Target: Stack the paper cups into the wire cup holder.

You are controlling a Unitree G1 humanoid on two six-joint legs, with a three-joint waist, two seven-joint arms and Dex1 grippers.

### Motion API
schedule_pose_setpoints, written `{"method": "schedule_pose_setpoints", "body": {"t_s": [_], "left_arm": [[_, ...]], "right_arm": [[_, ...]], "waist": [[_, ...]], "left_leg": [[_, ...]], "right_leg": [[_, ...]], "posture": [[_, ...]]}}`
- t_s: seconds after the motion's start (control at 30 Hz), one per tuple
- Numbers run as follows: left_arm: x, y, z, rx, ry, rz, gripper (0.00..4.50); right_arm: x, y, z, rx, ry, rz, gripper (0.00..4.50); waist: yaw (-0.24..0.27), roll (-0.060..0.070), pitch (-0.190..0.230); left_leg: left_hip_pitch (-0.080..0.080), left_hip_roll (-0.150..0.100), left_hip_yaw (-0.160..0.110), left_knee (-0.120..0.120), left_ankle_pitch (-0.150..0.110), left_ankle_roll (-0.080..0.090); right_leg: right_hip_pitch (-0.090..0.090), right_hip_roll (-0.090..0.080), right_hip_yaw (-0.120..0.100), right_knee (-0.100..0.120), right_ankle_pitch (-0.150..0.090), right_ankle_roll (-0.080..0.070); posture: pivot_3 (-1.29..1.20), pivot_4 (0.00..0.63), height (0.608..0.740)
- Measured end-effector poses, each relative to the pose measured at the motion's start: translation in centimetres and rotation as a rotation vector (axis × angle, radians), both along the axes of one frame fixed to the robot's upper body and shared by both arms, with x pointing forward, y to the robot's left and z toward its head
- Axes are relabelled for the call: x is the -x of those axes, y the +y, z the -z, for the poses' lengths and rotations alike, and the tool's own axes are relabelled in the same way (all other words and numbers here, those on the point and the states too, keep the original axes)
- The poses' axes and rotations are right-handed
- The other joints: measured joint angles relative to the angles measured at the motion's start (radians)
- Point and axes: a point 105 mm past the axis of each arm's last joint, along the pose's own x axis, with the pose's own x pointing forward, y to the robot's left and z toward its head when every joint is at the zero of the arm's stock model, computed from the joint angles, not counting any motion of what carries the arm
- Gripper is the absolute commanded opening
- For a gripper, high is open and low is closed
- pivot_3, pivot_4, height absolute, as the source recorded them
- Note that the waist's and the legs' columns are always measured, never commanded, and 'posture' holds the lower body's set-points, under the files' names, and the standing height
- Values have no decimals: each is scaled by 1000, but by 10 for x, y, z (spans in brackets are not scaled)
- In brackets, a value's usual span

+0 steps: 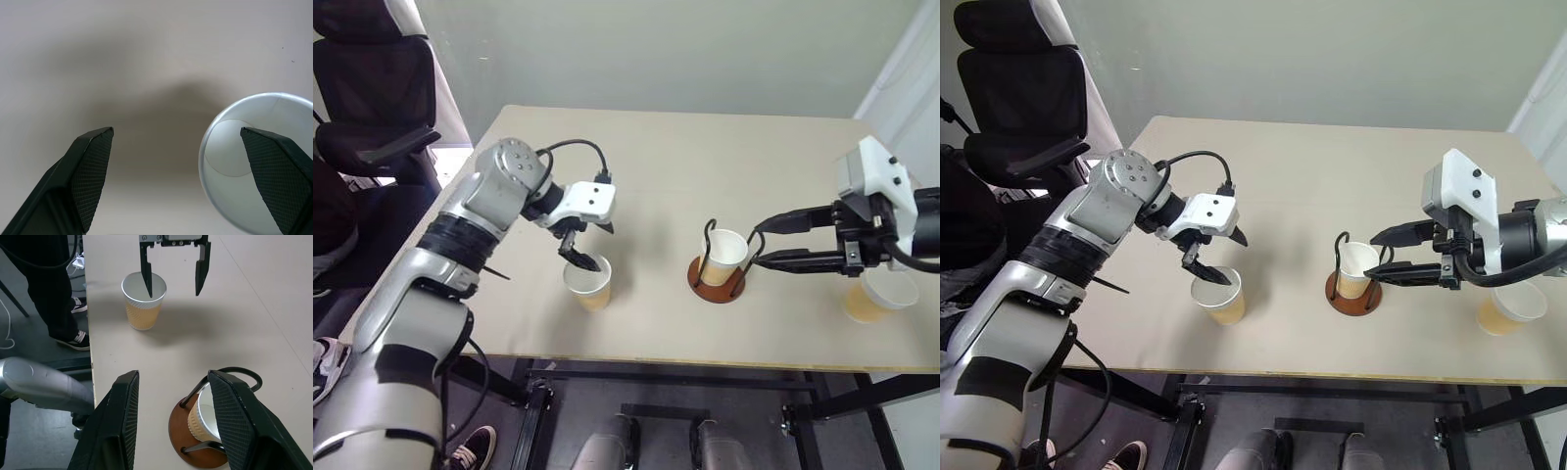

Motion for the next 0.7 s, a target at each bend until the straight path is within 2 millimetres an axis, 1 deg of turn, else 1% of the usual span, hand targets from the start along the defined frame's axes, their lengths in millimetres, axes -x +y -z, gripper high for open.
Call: {"method": "schedule_pose_setpoints", "body": {"t_s": [0.13, 0.2, 0.3, 0.4, 0.43, 0.53, 0.6, 0.63, 0.7], "left_arm": [[1, 0, 11, -8, 24, -2, 4500], [2, -3, 16, -7, 36, 6, 4500], [2, -7, 20, -9, 45, 14, 4500], [1, -7, 22, -5, 50, 7, 3899], [0, -9, 23, 2, 56, 6, 3603], [-1, -17, 27, 33, 84, -2, 2418], [-1, -19, 27, 55, 100, -17, 1807], [-2, -20, 27, 70, 114, -29, 1404], [-4, -19, 26, 90, 134, -54, 777]], "right_arm": [[0, 0, 1, -5, 1, 0, 2204], [-1, 1, 1, -10, 1, 2, 2204], [-2, 2, 3, -20, -4, -2, 2204], [-4, 2, 5, -21, -11, 2, 2236], [-5, 2, 5, -20, -14, 3, 2236], [-6, 0, 6, -17, -18, 10, 2236], [-6, 0, 6, -18, -17, 12, 2236], [-6, 0, 7, -19, -17, 13, 2236], [-7, -1, 8, -18, -14, 16, 2236]], "waist": [[0, 0, 0], [1, 0, 0], [1, 0, 0], [0, 0, 0], [1, 0, 0], [1, 0, 0], [1, 0, 0], [0, 0, 0], [0, 0, 0]], "left_leg": [[0, 0, 0, 0, 0, 0], [0, 0, 0, 0, 0, 0], [0, 0, 0, 0, 1, 0], [0, 0, 0, 0, 1, 0], [0, 0, 0, 0, 1, 0], [0, 0, 0, 1, 1, 0], [1, 0, 0, 1, 1, 0], [1, 0, 0, 1, 1, 0], [1, 0, 0, 1, 1, 0]], "right_leg": [[0, 0, 0, 0, 0, 0], [0, 0, 0, 0, 0, 0], [0, 0, 0, 0, 3, -4], [0, 0, 0, 0, 3, -4], [1, 0, 0, 0, 3, -4], [1, 0, 0, 0, 3, -3], [1, 0, 0, 0, 3, -3], [1, 0, 0, 0, 3, -3], [1, 0, 0, 0, 3, -2]], "posture": [[0, 150, 740], [0, 150, 740], [0, 150, 740], [0, 150, 740], [0, 150, 740], [0, 150, 740], [0, 150, 740], [0, 150, 740], [0, 150, 740]]}}
